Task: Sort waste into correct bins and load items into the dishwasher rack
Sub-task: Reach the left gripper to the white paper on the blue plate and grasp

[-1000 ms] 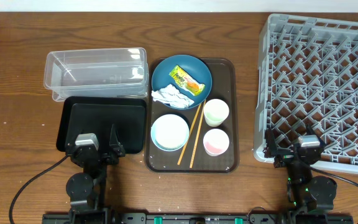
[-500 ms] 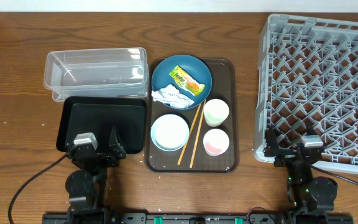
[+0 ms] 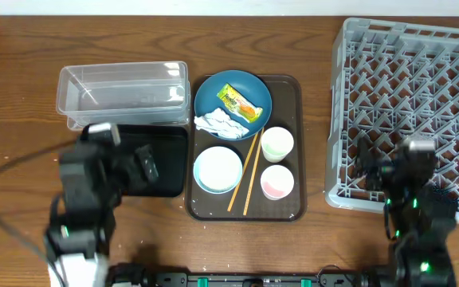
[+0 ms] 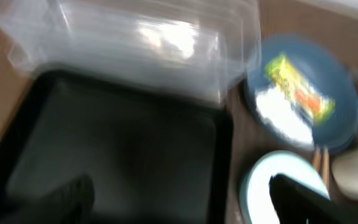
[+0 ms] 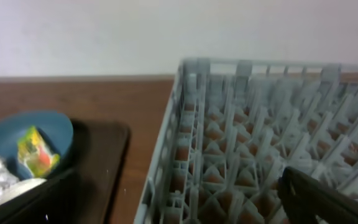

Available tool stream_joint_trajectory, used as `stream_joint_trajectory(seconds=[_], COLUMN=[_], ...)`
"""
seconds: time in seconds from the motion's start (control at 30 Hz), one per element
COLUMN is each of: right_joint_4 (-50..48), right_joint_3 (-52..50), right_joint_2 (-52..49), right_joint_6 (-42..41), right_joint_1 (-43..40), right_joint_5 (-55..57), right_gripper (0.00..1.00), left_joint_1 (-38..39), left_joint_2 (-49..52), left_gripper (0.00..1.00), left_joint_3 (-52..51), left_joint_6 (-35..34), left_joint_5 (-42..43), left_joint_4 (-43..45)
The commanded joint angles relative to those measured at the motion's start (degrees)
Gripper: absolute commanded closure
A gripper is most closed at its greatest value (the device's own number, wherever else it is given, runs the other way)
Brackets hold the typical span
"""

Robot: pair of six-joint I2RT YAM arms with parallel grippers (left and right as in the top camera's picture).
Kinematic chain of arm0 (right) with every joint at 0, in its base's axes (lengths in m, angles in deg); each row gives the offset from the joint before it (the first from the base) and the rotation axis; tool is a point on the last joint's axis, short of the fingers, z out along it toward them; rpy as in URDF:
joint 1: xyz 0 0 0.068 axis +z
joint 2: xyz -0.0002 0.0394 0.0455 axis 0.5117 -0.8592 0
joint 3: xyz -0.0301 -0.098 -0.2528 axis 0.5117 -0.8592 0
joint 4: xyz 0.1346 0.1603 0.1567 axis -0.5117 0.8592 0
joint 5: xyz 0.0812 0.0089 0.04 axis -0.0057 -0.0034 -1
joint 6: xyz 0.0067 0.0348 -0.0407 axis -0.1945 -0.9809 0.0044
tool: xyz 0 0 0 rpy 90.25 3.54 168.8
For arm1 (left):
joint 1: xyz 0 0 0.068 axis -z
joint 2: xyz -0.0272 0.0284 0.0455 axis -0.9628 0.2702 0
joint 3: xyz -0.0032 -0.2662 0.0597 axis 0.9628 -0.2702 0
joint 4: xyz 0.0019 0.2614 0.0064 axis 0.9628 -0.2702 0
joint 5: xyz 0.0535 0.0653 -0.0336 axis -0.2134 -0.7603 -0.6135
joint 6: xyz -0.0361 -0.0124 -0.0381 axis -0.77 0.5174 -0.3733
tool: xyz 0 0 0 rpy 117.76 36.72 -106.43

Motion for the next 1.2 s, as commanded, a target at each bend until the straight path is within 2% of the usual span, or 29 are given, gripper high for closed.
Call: stream_joint_trajectory(seconds=[0.0,0.1,0.17,0.3,0.43,0.5,0.67,0.9,1.1,1.17], right_joint_4=[5.4,13.2,16.9,19.5,18.9,18.4,18.2,18.2,18.1,18.1], right_joint_3=[8.8,16.7,20.8,23.9,23.9,23.9,23.9,23.9,23.9,23.9], right_joint_2=[-9.3,-17.7,-22.3,-26.9,-27.4,-27.4,-27.4,-27.4,-27.4,-27.4], right_joint_6=[-0.6,0.2,0.2,0.1,0.1,0.2,0.1,0.1,0.1,0.1], right_joint_1=[0.6,0.6,0.6,0.6,0.6,0.6,0.6,0.6,0.6,0.6], right_joint_5=[0.8,0.8,0.8,0.8,0.6,0.6,0.6,0.6,0.6,0.6], right_gripper=[0.01,0.01,0.01,0.01,0.01,0.01,0.01,0.01,0.01,0.01], left_joint_1=[-0.2,-0.2,-0.2,-0.2,-0.1,0.7,6.0,15.1,19.3,19.8], left_joint_2=[9.2,16.4,19.3,22.8,25.5,26.5,30.5,38.1,44.7,46.6], left_gripper=[0.08,0.08,0.08,0.08,0.10,0.10,0.15,0.16,0.17,0.21], left_joint_3=[9.9,16.5,17.5,17.5,17.5,17.5,17.5,17.5,17.5,17.5], left_joint_6=[-0.5,-0.5,-0.6,-0.5,-0.7,-2.3,-3.9,-8.1,-8.7,-8.7], left_joint_5=[3.0,3.0,3.2,5.2,15.5,17.2,15.7,3.8,1.0,1.0], left_joint_4=[-6.8,-13.1,-13.2,-11.8,-6.8,-4.4,1.3,5.9,10.6,12.6])
